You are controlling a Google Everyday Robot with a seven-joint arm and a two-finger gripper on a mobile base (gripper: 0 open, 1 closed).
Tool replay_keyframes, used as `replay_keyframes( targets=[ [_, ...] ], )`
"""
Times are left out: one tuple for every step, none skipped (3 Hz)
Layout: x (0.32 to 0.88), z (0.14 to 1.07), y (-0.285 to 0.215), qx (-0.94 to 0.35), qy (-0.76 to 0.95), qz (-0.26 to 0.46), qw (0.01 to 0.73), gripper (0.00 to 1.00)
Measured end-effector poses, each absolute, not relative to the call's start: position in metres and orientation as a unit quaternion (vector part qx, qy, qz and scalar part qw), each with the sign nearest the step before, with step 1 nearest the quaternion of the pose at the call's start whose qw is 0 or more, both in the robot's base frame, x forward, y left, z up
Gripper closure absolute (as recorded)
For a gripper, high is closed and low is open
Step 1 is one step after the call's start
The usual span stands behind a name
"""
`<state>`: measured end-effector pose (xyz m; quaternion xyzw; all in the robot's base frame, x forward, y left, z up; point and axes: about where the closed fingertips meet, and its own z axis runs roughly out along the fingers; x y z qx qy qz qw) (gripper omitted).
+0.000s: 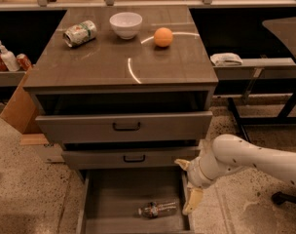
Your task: Pick water bottle from bottom drawer and place on counter
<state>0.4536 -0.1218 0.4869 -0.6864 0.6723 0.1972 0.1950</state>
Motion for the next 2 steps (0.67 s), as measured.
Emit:
replay_keyframes(
  targets=[
    [0.479, 0.43, -0.144, -0.683, 0.674, 0.192, 0.207, 0.0],
    [0.495, 0.379, -0.152, -0.689, 0.666, 0.195, 0.209, 0.0]
  ],
)
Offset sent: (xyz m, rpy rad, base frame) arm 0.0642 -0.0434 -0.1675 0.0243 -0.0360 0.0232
